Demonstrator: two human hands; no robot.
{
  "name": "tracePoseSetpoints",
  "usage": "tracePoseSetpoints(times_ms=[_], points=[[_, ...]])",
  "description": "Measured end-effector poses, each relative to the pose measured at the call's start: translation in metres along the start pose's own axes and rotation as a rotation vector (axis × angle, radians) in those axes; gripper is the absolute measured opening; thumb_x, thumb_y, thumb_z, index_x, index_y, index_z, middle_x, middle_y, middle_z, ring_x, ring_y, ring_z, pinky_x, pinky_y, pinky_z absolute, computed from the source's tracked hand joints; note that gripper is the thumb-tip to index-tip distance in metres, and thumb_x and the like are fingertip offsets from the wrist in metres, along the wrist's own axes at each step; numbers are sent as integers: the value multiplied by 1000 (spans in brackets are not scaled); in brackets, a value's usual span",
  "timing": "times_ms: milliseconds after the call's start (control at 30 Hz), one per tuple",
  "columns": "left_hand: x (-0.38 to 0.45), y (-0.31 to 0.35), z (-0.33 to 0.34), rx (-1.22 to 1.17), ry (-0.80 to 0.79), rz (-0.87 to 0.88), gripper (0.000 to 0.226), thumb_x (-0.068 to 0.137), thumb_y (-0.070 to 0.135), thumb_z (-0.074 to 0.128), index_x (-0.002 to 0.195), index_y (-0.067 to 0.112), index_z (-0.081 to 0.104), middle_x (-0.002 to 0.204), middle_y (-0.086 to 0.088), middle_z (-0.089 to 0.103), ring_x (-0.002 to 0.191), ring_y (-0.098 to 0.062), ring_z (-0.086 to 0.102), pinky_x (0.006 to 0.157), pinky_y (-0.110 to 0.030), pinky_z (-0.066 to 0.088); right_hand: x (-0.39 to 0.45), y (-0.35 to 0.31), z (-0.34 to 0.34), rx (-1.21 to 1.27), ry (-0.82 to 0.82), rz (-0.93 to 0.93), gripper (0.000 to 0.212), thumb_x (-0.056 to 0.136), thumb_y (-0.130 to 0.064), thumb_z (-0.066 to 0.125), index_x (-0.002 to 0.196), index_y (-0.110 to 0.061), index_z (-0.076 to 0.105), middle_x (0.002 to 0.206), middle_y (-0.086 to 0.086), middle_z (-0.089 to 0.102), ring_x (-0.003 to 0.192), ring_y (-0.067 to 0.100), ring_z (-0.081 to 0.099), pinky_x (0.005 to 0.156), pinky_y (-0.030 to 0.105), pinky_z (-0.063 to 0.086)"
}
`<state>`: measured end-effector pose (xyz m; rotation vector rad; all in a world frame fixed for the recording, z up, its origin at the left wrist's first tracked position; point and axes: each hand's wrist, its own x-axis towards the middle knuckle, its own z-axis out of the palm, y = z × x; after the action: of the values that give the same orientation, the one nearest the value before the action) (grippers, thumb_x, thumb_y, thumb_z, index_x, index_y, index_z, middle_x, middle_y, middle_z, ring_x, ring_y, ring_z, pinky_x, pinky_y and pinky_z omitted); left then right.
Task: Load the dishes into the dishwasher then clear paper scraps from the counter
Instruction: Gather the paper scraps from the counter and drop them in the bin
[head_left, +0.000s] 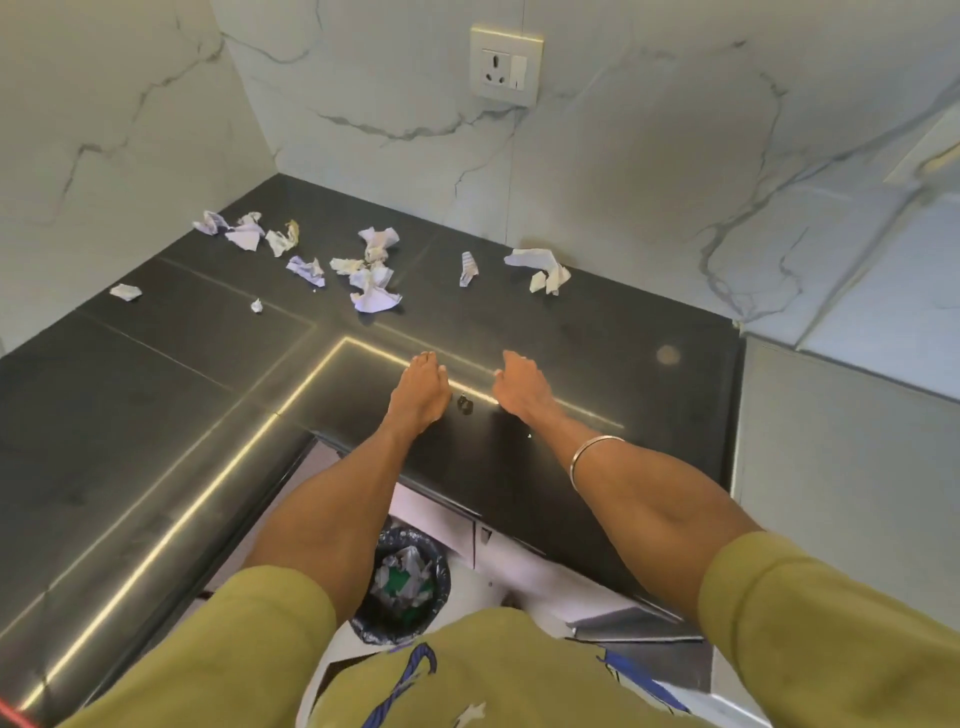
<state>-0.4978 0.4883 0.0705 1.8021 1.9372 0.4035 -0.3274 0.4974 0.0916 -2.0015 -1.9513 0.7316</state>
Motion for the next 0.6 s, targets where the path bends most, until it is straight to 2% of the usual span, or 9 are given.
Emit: tracePoseSetpoints(times_ms=[100, 233, 400, 533, 600], points=[[14, 5, 2, -21, -12, -9, 46, 104, 22, 28, 141, -4, 38, 148, -21, 40, 139, -33, 35, 115, -41, 26, 17, 6, -6, 15, -5, 23, 28, 95, -13, 44, 119, -3, 54, 123, 21, 59, 112, 40, 58, 84, 36, 44], [32, 6, 2, -14, -19, 4, 41, 104, 24, 29, 133, -1, 44, 139, -19, 47, 131, -34, 43, 108, -45, 34, 31, 6, -11, 29, -4, 52, 37, 95, -14, 45, 130, -3, 51, 130, 20, 57, 117, 40, 56, 95, 42, 46], [60, 4, -6, -33, -25, 34, 33, 103, 21, 30, 116, -3, 50, 121, -20, 55, 114, -36, 51, 98, -45, 39, 49, 1, -13, 40, 23, 99, 40, 95, -13, 46, 133, -4, 49, 133, 20, 56, 119, 41, 55, 97, 44, 45], [81, -2, -15, -29, -89, 91, 43, 104, 21, 29, 133, -6, 45, 137, -23, 50, 128, -37, 45, 108, -44, 35, 59, -6, -13, 55, 58, 167, 40, 94, -11, 46, 133, -4, 49, 133, 19, 56, 120, 40, 55, 98, 44, 45], [91, -4, -21, -17, -106, 106, 43, 104, 22, 29, 134, -4, 45, 137, -22, 51, 128, -38, 47, 107, -46, 37, 64, -12, -12, 68, 82, 205, 40, 92, -8, 46, 132, -4, 49, 132, 19, 56, 119, 39, 55, 98, 45, 45]])
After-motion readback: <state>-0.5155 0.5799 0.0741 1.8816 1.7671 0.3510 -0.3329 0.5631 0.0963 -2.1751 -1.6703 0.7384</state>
